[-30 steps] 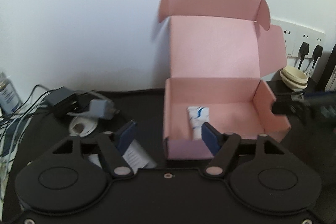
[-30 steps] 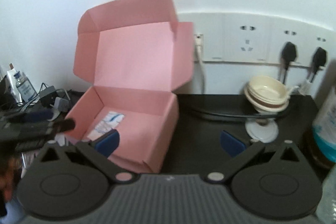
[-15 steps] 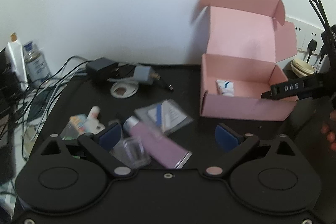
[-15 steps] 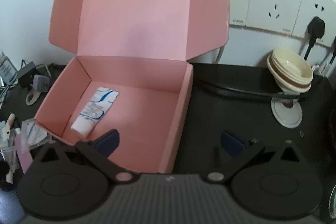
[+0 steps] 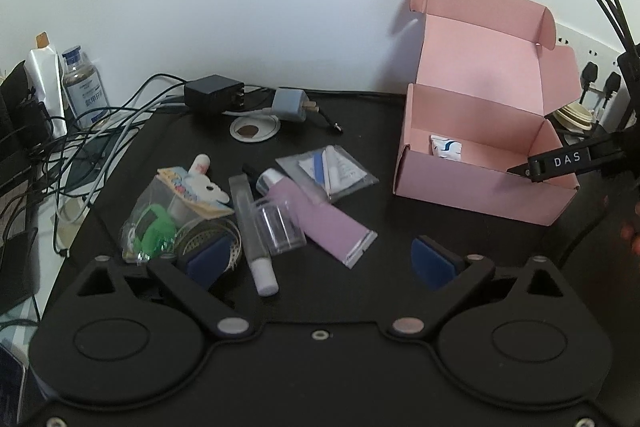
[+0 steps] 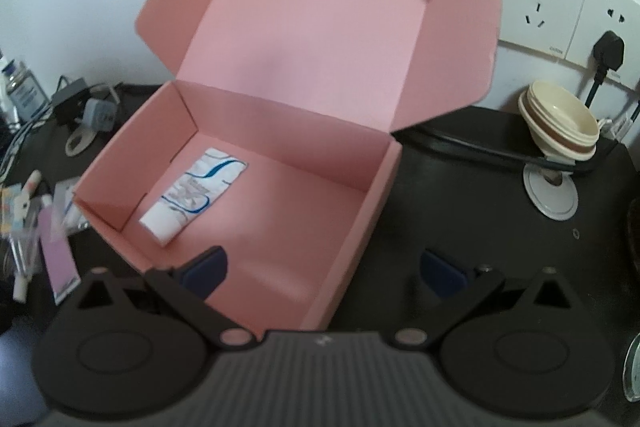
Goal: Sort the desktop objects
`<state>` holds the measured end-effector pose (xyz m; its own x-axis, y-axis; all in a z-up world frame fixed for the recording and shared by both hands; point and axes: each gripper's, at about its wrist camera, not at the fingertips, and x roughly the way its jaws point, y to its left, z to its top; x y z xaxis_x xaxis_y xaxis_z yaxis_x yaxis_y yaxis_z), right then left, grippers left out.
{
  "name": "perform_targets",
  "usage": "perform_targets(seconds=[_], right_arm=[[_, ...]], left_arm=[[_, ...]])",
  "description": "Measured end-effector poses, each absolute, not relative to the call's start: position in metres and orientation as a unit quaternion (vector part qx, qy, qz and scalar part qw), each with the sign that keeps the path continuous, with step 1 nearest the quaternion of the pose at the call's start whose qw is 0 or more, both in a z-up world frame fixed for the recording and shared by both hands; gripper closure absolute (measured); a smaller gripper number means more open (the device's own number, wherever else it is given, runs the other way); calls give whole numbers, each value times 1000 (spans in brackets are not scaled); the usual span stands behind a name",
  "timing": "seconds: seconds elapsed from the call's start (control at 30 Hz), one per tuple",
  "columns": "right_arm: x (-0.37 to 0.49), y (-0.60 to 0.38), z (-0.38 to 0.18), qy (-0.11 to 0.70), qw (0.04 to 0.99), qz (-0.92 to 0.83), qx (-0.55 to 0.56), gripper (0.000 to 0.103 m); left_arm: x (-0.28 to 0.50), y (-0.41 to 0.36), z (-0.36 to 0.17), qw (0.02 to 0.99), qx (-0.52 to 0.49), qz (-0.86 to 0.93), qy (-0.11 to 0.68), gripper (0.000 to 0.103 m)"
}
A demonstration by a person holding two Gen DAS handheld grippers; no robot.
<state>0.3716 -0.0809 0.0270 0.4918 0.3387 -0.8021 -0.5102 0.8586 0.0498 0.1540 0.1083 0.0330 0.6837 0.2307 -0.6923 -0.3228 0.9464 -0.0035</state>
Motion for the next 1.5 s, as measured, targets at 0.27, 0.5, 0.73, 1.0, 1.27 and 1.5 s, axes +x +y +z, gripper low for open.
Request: perform_targets(seconds=[0.27,0.5,0.73,1.0,1.27,1.5], right_arm=[[357,-88,27,420,849,289,-135,1],[346,-90,30,395,839,329,-178,1],[334,-94,29,379,823,371,-203,1],[323,-105,28,375,808,402,-212,1],[315,-111,28,373,796,423,-219,1],[307,-115,28,369,789,436,-225,1]], left_arm=[[139,106,34,915,-67,149,370,2],[128,102,32,912,-66,148,377,0],[121,94,33,911,-64,147,381,0],[115,85,32,909,-63,143,386,0],[111,80,32,908,-59,140,390,0],[106,79,32,908,-58,140,391,0]])
